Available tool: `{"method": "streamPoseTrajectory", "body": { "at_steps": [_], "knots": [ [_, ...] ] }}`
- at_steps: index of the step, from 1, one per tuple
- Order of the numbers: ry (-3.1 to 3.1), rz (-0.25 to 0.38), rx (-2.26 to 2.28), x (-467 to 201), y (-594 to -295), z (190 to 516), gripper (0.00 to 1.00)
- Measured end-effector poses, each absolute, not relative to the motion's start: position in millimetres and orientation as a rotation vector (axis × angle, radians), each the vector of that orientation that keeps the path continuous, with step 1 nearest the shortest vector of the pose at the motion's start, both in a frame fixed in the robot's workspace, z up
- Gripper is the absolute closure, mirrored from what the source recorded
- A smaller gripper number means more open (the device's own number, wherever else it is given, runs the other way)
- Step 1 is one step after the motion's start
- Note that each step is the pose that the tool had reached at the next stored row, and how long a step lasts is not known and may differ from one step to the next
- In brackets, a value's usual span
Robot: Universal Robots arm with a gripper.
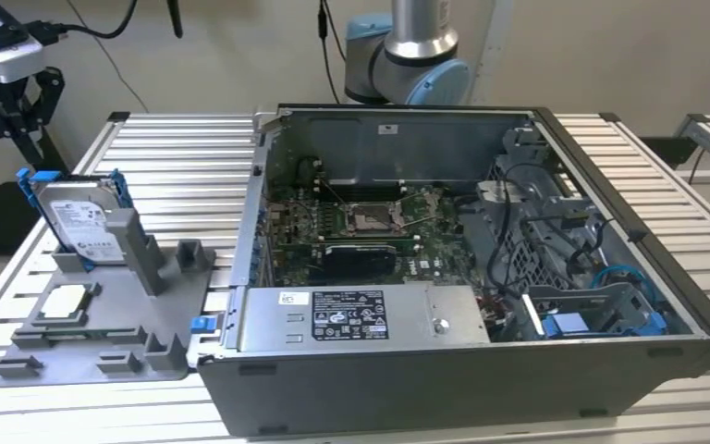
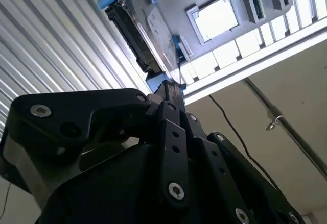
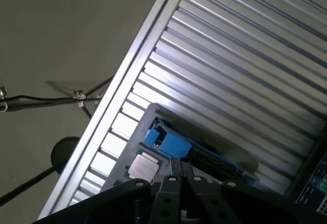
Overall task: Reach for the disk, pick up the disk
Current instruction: 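Pick up the disk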
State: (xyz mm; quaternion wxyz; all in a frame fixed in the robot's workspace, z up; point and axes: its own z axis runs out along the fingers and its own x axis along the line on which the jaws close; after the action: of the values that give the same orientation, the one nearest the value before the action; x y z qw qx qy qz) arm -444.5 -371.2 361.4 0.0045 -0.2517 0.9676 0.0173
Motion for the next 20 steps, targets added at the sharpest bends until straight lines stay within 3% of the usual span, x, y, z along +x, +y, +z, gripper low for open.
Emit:
{"method": "streamPoseTrajectory", "body": {
  "at_steps": [20],
  "knots": [
    [2.844, 0.056, -1.326, -444.4, -371.2, 360.1, 1.00]
  ]
}}
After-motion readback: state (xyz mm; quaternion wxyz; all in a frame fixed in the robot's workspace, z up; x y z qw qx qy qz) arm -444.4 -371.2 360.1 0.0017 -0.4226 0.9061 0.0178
